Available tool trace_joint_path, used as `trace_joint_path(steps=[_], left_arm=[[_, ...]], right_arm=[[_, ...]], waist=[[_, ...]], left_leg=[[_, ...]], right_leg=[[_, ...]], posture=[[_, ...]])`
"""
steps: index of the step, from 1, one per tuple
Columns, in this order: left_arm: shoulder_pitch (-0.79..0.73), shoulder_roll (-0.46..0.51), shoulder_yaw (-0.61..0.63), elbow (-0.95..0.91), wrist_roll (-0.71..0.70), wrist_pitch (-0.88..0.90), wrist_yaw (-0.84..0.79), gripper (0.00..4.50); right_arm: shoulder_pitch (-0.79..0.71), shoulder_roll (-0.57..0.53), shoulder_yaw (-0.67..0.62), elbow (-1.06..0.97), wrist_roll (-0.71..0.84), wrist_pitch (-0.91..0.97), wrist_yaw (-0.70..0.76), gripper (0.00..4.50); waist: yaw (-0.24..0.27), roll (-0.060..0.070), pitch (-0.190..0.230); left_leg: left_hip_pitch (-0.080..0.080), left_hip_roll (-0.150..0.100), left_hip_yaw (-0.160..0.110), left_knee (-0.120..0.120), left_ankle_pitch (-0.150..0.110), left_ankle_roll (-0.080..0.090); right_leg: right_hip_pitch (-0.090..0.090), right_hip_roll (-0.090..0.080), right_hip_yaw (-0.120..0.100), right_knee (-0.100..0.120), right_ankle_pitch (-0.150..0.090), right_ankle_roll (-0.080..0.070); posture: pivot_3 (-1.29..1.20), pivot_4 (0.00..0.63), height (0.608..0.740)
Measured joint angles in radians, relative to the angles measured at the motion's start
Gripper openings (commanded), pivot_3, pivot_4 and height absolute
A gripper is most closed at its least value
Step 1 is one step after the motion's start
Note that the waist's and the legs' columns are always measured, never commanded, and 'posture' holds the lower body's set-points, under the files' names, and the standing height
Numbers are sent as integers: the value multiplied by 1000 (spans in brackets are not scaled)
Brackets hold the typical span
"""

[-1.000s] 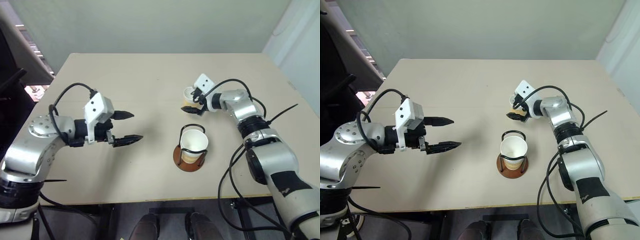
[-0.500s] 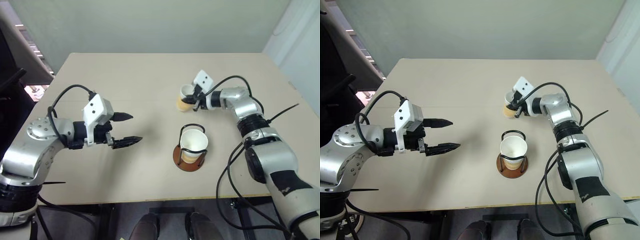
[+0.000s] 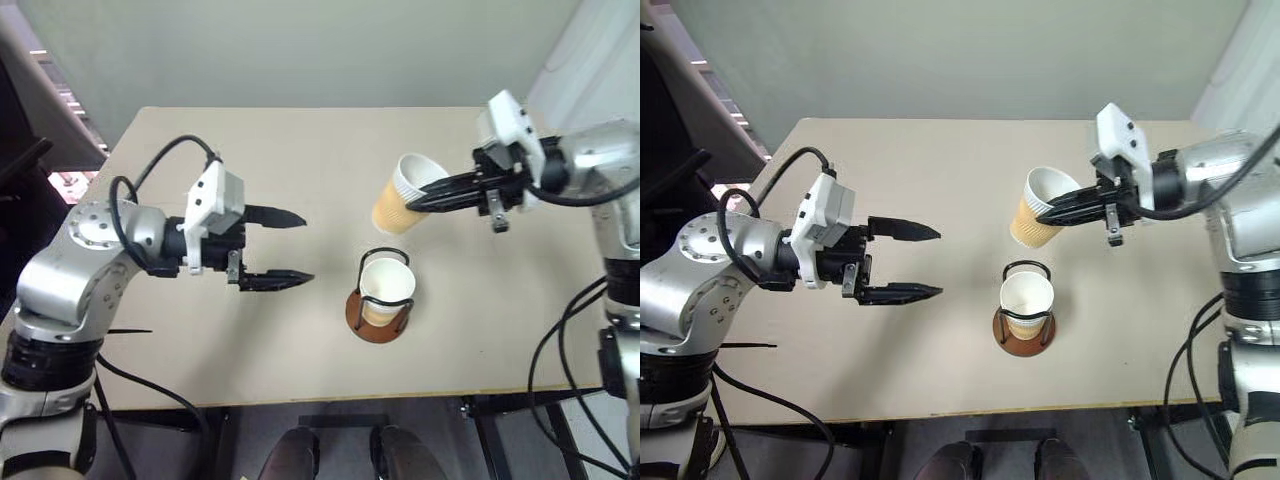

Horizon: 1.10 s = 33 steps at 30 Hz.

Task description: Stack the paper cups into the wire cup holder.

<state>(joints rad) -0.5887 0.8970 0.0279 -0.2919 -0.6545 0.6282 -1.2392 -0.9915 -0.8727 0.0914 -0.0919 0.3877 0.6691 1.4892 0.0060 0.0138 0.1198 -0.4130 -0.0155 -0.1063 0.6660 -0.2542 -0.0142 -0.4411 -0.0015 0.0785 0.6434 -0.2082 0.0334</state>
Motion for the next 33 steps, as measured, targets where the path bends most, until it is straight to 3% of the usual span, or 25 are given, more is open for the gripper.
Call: trace_joint_path(steps=[7,15,23,28,31,33], left_arm=[[4,8,-45,110,88,-79,-48,4500],[4,5,-26,118,68,-81,-67,4500],[49,106,120,176,26,-84,-127,4500],[88,102,126,193,28,-84,-121,4500],[88,95,126,182,28,-84,-103,4500],[92,94,126,178,28,-84,-102,4500]], right_arm=[[112,-67,-18,-183,64,39,-26,70],[130,-71,15,-197,36,-5,-86,70],[125,-72,18,-230,77,6,-84,70],[114,-64,20,-265,131,38,-85,70],[120,-61,44,-250,127,35,-86,651],[123,-61,48,-244,128,35,-86,1322]], waist=[[-10,0,0],[-9,0,0],[-10,-1,0],[-3,-3,0],[-3,-3,0],[-4,-3,0]], left_leg=[[9,4,0,0,-4,11],[9,4,0,0,-4,12],[9,7,1,-1,-2,5],[9,10,0,0,-3,5],[9,10,0,0,-6,10],[9,10,0,0,-8,13]], right_leg=[[9,3,0,1,1,-3],[9,3,0,1,1,-3],[8,7,1,-2,0,-4],[8,11,2,-2,-1,-6],[8,11,2,-1,0,-7],[8,11,2,-1,0,-7]], posture=[[0,150,740],[0,150,740],[0,150,740],[0,150,740],[0,150,740],[0,150,740]])
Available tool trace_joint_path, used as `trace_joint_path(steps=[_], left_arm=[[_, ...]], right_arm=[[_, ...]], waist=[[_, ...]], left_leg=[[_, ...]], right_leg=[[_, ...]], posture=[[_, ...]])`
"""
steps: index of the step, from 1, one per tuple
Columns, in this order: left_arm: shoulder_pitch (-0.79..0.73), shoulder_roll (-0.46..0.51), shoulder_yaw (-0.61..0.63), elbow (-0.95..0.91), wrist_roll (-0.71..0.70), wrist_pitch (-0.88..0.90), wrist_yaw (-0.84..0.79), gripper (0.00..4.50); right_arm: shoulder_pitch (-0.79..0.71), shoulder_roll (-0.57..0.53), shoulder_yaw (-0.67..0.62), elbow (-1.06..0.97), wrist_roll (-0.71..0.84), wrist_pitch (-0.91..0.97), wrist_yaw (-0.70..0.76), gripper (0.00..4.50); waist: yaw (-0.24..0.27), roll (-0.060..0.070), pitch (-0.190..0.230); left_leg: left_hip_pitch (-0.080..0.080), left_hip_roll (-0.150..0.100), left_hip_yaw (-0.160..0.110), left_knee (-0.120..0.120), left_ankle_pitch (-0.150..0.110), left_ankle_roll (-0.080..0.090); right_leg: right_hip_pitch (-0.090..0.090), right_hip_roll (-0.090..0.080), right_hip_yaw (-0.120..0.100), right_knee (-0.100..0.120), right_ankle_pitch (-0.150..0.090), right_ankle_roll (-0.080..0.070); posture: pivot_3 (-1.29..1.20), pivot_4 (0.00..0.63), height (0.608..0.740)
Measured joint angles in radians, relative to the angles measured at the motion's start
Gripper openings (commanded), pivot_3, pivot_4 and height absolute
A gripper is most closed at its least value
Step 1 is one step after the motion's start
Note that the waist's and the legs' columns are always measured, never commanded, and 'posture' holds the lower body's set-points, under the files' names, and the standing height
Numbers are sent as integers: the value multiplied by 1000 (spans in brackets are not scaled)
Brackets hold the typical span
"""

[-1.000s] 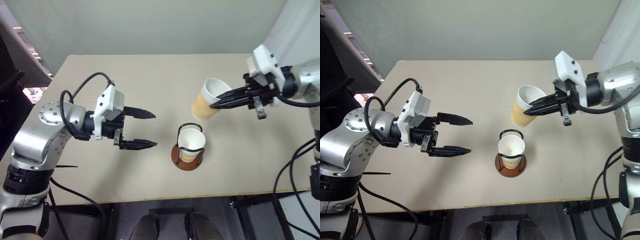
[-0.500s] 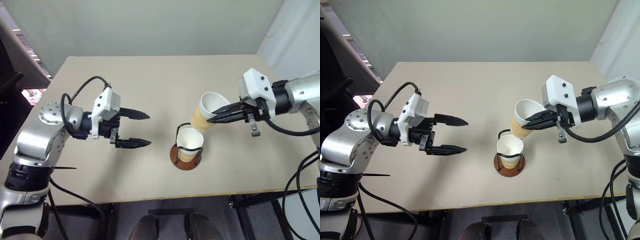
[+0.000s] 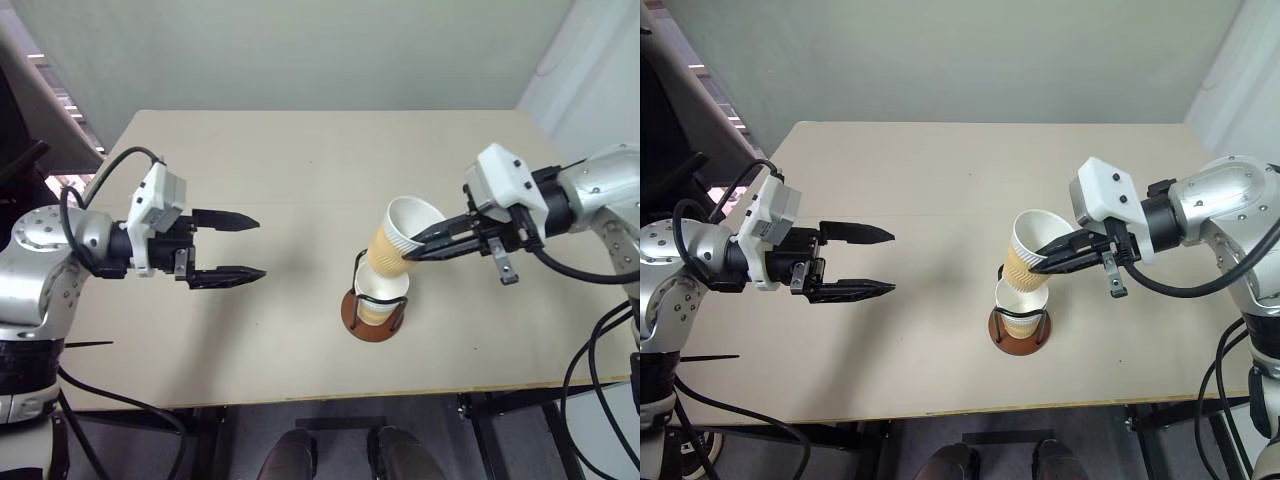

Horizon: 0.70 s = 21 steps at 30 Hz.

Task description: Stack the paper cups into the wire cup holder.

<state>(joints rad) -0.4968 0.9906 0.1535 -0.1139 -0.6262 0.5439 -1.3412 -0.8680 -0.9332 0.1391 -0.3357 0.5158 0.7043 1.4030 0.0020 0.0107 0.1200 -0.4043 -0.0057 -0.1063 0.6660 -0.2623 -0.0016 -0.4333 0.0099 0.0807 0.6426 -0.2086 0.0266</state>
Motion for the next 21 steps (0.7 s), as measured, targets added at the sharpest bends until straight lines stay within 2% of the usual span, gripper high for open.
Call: trace_joint_path(steps=[9,14,16,21], left_arm=[[9,1,0,-2,2,0,0,4500],[8,1,0,-1,1,-4,-2,4500],[6,3,4,1,0,-4,-4,4500],[25,37,68,12,-9,-2,-5,4500]], right_arm=[[26,0,0,-28,31,7,0,4466],[21,-9,-6,-9,33,8,-8,4466],[43,-54,-43,46,28,-7,-8,4466],[252,-184,-234,341,-33,-198,41,4466]], waist=[[-1,0,0],[0,0,0],[5,0,0],[18,-3,-1]], left_leg=[[0,3,0,0,0,-2],[0,3,0,0,-1,-2],[0,3,0,0,-1,-2],[0,2,1,1,-3,-5]], right_leg=[[0,2,0,0,0,-2],[0,3,0,0,0,-2],[0,2,0,0,0,-2],[0,2,1,-1,-1,-1]], posture=[[0,150,740],[0,150,740],[0,150,740],[0,150,740]])
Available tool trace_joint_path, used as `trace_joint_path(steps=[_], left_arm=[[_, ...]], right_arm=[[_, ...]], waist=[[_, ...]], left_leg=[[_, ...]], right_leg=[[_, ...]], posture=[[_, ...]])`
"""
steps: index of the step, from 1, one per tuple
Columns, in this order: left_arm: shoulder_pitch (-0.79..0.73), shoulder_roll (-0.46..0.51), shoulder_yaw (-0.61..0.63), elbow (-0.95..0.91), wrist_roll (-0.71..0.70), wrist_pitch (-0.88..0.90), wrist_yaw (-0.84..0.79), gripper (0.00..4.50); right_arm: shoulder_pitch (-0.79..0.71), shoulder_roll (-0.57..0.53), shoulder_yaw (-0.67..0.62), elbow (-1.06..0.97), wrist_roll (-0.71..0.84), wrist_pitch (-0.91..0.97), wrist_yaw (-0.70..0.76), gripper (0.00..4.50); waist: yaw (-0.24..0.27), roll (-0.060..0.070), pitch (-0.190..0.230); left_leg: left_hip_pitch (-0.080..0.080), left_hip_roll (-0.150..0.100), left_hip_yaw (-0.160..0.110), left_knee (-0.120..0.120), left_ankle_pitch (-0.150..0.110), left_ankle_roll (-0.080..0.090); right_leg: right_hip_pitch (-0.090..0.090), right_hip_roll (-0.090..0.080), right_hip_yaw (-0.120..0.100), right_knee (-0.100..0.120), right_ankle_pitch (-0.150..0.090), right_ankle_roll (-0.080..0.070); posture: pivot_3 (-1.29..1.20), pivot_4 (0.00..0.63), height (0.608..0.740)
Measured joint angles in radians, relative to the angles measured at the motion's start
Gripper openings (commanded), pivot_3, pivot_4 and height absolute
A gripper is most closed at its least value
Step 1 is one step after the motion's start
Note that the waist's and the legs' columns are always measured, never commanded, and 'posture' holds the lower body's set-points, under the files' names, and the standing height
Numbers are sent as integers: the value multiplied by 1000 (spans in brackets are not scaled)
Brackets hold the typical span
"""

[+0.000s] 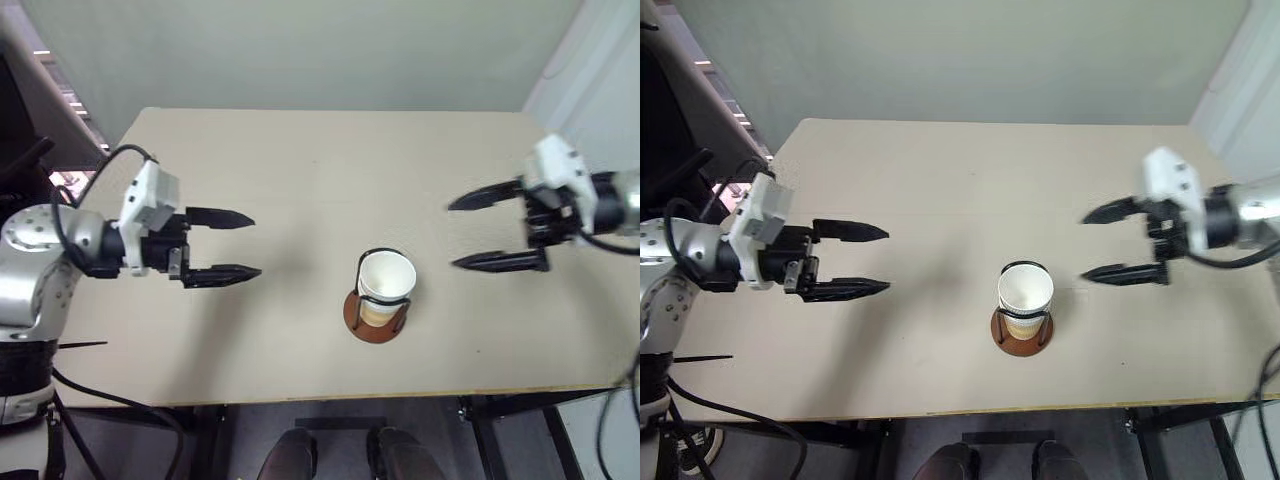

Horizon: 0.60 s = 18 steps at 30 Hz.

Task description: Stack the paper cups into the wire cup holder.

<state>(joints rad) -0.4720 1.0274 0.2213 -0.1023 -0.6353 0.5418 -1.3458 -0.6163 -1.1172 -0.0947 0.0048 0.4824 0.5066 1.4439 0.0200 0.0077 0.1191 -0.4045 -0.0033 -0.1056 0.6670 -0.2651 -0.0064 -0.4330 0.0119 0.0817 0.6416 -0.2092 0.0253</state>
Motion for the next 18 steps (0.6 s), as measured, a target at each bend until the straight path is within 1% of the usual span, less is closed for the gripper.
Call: trace_joint_path(steps=[3,5,8,10,12,15,18], left_arm=[[22,23,38,24,0,1,-1,4500],[27,35,49,45,4,-1,-2,4500],[46,66,75,91,13,-14,-7,4500],[46,75,90,103,12,-19,-5,4500],[46,75,93,99,9,-18,-1,4500],[68,75,101,69,6,-12,10,4500],[116,80,139,57,5,1,21,4500]], right_arm=[[62,-33,-85,94,1,-73,40,4466],[61,-51,-120,111,5,-104,58,4466],[21,-66,-163,101,50,-88,68,4466],[2,-63,-169,48,99,-51,67,4466],[-7,-37,-163,-21,134,-23,58,4466],[-8,-23,-122,-46,119,-23,29,4466],[-17,-22,-114,-28,108,-23,20,4466]], waist=[[-5,2,1],[-14,2,1],[-26,2,1],[-28,2,1],[-27,2,1],[-26,2,1],[-24,2,1]], left_leg=[[1,1,2,-2,0,-1],[3,3,2,-3,-1,0],[4,5,2,-3,-2,0],[5,5,2,-3,-1,0],[5,5,2,-2,-1,0],[5,4,2,0,-2,1],[4,4,2,0,-2,2]], right_leg=[[-1,1,0,2,-1,-1],[-1,3,0,2,-2,-3],[-1,5,1,3,-1,-4],[0,5,1,3,-1,-5],[1,5,1,3,-1,-5],[1,4,1,3,-1,-4],[1,4,1,2,-1,-4]], posture=[[0,150,740],[0,150,740],[0,150,740],[0,150,740],[0,150,740],[0,150,740],[0,150,740]])
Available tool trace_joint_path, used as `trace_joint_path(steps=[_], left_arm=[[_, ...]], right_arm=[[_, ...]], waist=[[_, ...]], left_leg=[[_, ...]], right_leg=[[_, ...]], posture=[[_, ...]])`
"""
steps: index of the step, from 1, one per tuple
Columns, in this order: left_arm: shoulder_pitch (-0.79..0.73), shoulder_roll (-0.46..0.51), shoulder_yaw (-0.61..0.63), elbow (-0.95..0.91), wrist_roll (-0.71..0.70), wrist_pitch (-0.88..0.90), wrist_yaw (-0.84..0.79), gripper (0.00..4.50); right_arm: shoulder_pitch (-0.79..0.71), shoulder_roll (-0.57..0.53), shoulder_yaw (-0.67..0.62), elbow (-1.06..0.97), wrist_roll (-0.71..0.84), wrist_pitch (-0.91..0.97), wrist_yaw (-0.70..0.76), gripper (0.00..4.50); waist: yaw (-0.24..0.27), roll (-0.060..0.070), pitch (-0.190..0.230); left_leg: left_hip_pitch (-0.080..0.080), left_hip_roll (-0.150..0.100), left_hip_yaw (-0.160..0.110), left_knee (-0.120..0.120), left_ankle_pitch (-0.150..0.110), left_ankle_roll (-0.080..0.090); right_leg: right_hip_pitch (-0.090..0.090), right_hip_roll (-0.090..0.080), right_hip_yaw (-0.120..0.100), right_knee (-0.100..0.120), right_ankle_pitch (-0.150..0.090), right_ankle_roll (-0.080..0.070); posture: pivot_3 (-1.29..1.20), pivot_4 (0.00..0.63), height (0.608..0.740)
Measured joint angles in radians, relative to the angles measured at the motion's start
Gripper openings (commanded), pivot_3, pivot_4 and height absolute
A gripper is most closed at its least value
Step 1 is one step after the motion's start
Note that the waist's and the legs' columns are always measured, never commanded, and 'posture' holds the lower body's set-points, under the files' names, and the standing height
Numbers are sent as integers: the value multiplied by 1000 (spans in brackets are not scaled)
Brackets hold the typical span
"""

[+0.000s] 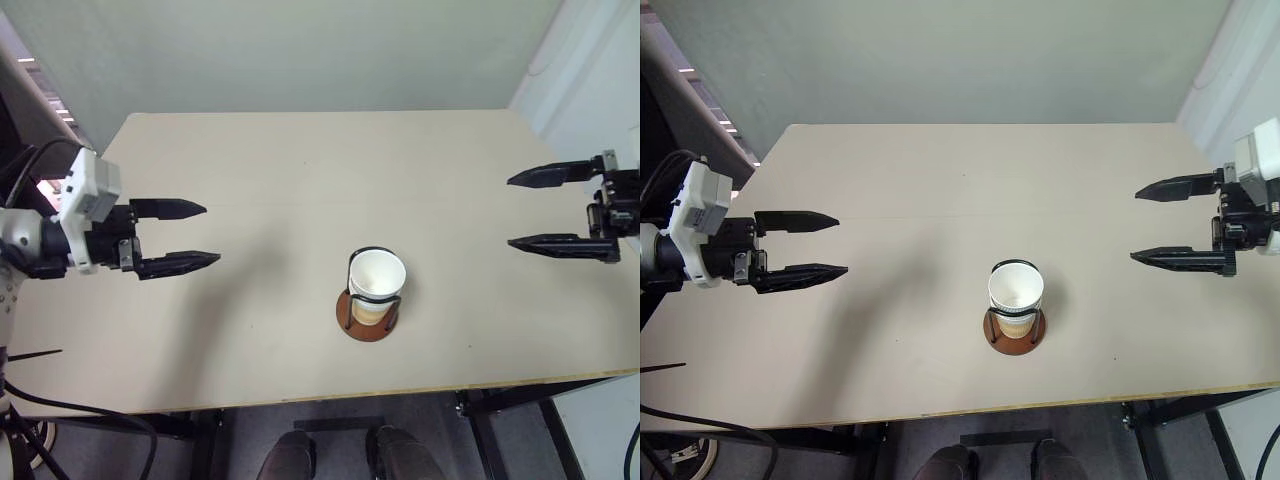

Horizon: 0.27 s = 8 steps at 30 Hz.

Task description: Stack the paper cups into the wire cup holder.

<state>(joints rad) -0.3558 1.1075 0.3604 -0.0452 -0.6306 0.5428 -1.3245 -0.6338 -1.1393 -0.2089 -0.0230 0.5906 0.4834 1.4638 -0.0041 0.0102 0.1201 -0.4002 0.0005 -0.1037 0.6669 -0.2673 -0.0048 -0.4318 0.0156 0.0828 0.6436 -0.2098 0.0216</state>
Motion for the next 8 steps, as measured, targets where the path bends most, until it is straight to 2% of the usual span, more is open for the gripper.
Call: trace_joint_path(steps=[8], left_arm=[[124,17,125,-64,-12,48,26,4500]], right_arm=[[-22,20,19,21,-20,-19,-21,4466]], waist=[[1,0,0]], left_leg=[[0,0,0,-2,0,0]], right_leg=[[-1,0,0,0,0,-1]], posture=[[0,150,740]])
